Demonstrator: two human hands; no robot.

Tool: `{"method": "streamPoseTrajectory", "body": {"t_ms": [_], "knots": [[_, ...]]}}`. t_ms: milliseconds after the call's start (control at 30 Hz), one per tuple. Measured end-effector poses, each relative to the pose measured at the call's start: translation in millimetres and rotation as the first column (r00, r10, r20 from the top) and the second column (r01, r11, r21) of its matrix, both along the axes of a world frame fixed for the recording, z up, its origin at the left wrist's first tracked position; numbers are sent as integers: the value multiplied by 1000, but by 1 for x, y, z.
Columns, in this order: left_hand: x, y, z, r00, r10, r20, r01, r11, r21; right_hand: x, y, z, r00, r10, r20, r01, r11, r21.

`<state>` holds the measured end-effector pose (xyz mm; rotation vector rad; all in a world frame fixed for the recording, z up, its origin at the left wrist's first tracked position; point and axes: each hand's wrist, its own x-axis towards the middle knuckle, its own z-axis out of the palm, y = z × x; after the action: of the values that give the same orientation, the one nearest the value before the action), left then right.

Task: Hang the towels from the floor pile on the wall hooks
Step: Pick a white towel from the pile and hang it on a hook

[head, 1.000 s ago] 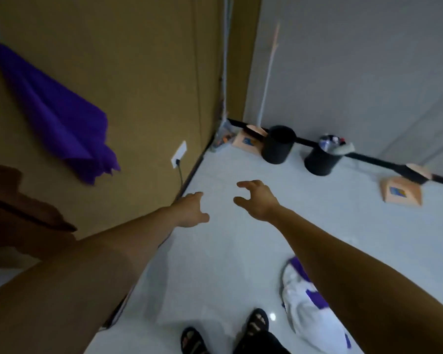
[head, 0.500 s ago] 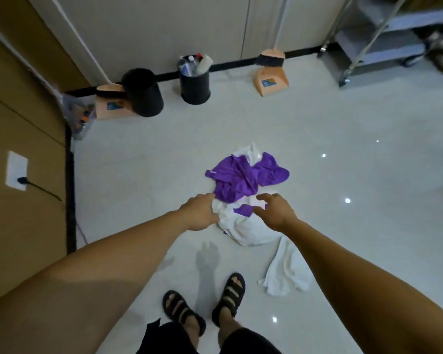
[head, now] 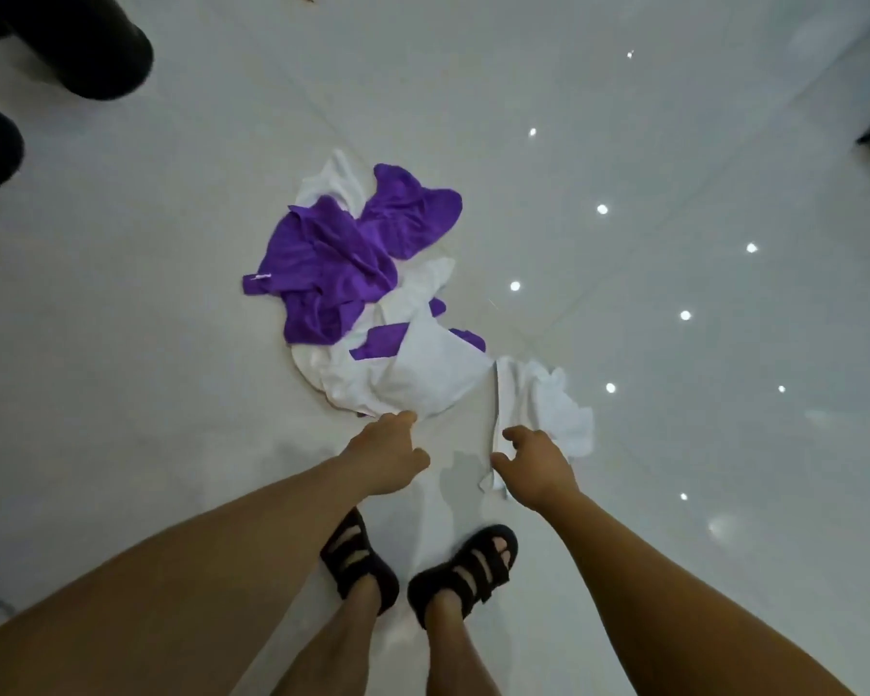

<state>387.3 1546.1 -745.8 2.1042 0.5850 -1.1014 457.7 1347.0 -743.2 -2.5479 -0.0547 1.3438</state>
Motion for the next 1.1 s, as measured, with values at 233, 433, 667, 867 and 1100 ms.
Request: {"method": "streamPoseTrajectory", "body": {"t_ms": [233,433,667,867,1100], "knots": [[22,-55,-172,997,-73,14,74,996,-43,-31,-65,-193,988,-157,5,156,975,-155],[13,-95,-276,991,-132,-35,130,989,-67,-57,-95,-306,967,-247,64,255,944,-211],[18,-115,-330,983,-180,-23,179,982,-58,-67,-114,-371,964,-195,183,233,948,-217],[29,-124,-301,981,-194,4,194,979,-62,-56,-123,-344,952,-195,236,216,974,-69],[53,-120,-149,977,-194,89,204,972,-117,-4,-87,-169,675,-678,292,552,726,410]]}}
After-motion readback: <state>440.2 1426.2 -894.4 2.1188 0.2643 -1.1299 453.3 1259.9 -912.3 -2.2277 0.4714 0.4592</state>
